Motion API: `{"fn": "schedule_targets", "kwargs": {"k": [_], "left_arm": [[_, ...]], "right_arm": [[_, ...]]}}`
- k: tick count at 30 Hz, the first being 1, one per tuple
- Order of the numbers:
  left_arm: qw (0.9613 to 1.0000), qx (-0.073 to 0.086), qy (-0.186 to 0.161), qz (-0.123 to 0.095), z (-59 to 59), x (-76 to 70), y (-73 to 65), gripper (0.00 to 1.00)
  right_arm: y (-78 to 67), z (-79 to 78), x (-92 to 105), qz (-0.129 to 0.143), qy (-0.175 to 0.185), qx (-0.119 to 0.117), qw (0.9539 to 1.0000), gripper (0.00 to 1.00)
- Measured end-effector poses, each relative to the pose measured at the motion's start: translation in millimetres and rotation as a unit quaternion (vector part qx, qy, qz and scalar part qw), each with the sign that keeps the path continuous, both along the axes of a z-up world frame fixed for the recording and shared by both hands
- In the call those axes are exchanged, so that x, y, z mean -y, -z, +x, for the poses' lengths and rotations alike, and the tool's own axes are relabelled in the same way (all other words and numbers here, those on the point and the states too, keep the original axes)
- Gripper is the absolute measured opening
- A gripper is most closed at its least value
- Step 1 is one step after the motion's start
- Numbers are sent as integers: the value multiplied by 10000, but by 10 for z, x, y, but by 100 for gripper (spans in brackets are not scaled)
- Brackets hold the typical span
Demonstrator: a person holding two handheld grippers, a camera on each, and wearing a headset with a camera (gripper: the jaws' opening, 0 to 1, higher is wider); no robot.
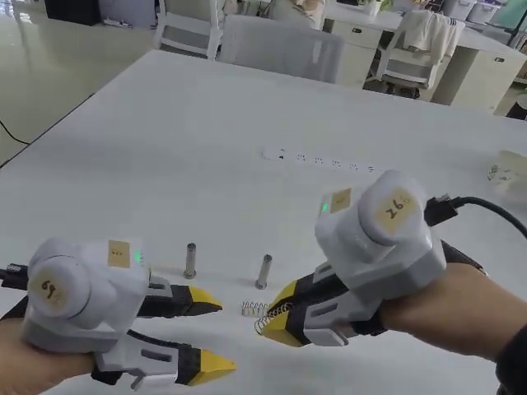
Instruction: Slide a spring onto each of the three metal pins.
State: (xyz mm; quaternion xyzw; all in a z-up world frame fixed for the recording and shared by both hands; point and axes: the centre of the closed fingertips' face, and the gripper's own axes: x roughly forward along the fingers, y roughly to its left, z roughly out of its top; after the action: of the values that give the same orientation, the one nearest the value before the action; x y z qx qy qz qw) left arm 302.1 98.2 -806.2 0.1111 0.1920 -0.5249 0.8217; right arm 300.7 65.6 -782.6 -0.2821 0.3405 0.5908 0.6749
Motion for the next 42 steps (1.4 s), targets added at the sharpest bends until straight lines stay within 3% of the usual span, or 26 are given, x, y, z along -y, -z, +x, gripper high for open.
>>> {"fn": "schedule_targets", "kwargs": {"k": [7, 15, 24, 35, 42], "left_arm": [[9991, -116, -386, -104, 6, -161, 33, 44], [9967, -122, -771, -203, 35, -339, 1, 52], [9929, -136, -1168, -175, 86, -516, 18, 61], [9901, -117, -1394, -146, 137, -651, 14, 63], [9903, -109, -1381, -117, 134, -645, 21, 62]], "right_arm": [[-15, 96, 134, -58, 152, 42, 9999, 9], [-55, 217, 302, -146, 312, 98, 9994, 9], [-105, 370, 470, -282, 440, 182, 9985, 9], [-108, 623, 725, -627, 563, 282, 9960, 9], [-106, 800, 852, -875, 604, 351, 9937, 9]]}}
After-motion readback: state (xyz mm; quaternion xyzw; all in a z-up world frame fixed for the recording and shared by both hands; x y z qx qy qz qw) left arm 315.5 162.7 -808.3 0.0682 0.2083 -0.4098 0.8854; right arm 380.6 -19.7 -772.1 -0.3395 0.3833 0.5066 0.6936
